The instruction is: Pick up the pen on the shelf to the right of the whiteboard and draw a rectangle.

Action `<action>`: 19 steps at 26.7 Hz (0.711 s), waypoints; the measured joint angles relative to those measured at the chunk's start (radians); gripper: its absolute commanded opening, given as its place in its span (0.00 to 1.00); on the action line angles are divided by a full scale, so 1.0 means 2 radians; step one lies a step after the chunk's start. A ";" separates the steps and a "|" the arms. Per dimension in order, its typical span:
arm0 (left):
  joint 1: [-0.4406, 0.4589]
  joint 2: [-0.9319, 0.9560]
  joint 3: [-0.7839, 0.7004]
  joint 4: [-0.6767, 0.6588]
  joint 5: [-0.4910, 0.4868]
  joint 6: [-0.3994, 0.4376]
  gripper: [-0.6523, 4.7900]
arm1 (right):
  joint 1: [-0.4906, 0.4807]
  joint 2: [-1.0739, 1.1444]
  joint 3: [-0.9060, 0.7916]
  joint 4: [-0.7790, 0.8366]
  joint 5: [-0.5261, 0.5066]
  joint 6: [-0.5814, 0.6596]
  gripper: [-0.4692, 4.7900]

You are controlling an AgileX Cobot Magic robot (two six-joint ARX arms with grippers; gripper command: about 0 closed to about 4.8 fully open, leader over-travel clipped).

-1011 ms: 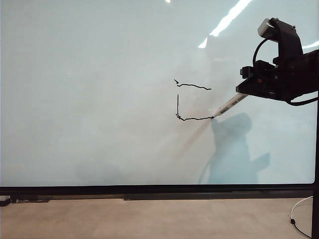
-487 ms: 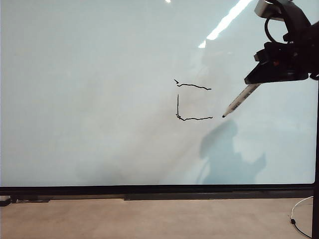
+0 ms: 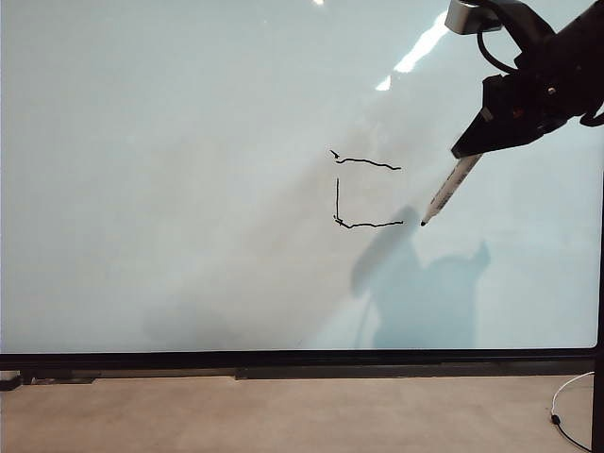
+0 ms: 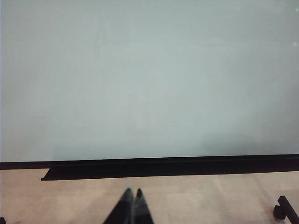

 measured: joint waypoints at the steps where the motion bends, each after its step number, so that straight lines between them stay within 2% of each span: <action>1: 0.000 0.000 0.000 0.000 0.000 0.000 0.11 | 0.000 0.000 0.001 0.000 0.002 -0.007 0.08; 6: 0.000 0.000 0.000 0.000 0.000 0.000 0.11 | 0.000 0.010 0.008 -0.005 0.001 -0.040 0.08; 13: 0.000 0.000 0.000 0.000 0.000 0.000 0.11 | 0.003 0.071 0.061 -0.030 -0.017 -0.060 0.08; 19: 0.000 0.000 0.000 0.000 0.000 0.000 0.11 | 0.004 0.072 0.064 -0.022 -0.013 -0.071 0.08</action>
